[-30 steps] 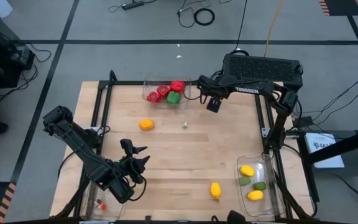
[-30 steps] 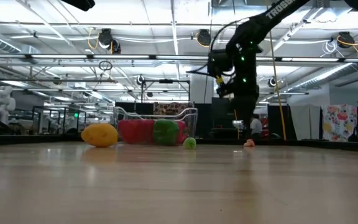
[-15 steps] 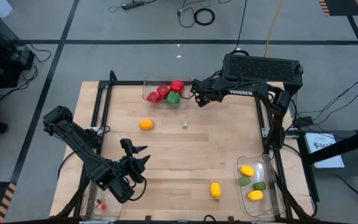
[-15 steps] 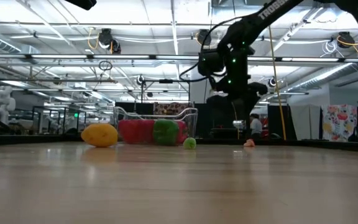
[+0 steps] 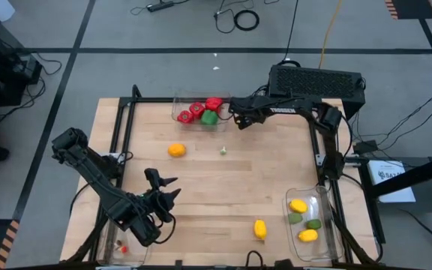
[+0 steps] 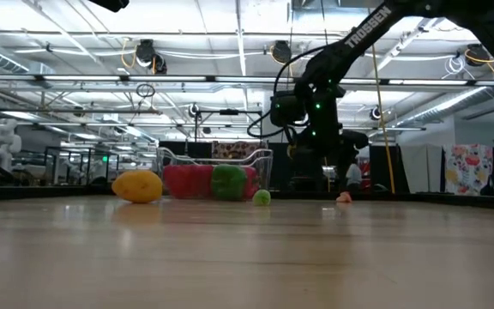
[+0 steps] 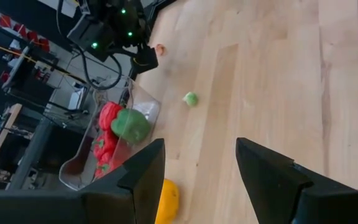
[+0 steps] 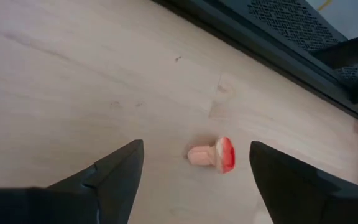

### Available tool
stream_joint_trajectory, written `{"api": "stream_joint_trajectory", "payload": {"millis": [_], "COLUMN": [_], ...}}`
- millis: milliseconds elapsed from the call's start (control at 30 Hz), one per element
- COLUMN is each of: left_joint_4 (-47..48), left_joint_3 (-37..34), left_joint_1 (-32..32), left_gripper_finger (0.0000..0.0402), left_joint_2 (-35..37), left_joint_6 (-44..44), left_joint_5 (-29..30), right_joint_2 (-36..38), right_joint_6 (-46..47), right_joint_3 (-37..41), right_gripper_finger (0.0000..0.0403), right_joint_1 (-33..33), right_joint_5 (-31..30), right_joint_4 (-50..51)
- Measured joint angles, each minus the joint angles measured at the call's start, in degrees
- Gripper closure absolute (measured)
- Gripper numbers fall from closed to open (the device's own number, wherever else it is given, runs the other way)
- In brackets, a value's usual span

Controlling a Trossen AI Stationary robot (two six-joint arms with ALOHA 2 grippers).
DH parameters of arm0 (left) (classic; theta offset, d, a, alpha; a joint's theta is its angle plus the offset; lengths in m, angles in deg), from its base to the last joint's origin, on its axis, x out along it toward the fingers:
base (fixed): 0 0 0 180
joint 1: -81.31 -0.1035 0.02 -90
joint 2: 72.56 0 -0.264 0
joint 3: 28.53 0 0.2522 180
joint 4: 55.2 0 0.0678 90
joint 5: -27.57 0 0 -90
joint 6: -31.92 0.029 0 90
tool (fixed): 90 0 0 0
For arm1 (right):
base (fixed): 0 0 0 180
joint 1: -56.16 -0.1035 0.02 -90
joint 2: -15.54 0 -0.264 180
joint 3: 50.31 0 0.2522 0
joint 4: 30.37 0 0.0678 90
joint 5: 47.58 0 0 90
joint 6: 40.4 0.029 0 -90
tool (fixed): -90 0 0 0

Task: Sort produce into baskets
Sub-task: Put the red mushroom into the bottom left transparent bin

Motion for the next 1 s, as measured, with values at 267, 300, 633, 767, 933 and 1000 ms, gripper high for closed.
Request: {"api": "stream_joint_trajectory", "payload": {"millis": [267, 300, 633, 767, 933, 1000], "left_joint_4": [0.00, 0.00, 0.02, 0.02, 0.02, 0.02], "left_joint_3": [0.00, 0.00, 0.00, 0.00, 0.00, 0.00], "left_joint_1": [0.01, 0.01, 0.01, 0.01, 0.01, 0.01], "left_gripper_finger": [0.0197, 0.0197, 0.0197, 0.0197, 0.0197, 0.0197], "left_joint_2": [0.00, 0.00, 0.00, 0.00, 0.00, 0.00], "left_joint_6": [0.00, 0.00, 0.00, 0.00, 0.02, 0.02], "left_joint_5": [-0.02, -0.04, -0.04, -0.04, -0.04, -0.04], "right_joint_2": [-0.07, -0.12, -0.13, -0.13, -0.13, -0.13], "right_joint_6": [0.34, 0.47, -0.56, -1.42, -1.60, -1.53], "right_joint_3": [1.27, 1.77, 4.98, 5.01, 5.01, 5.01], "right_gripper_finger": [0.0117, 0.0117, 0.0117, 0.0118, 0.0136, 0.0148], "right_joint_1": [1.46, 1.48, 2.61, 3.27, 3.92, 3.95], "right_joint_5": [-0.13, -0.04, 1.28, 1.62, 2.92, 3.10], "right_joint_4": [0.25, 0.07, -2.51, -4.39, -4.52, -4.54]}}
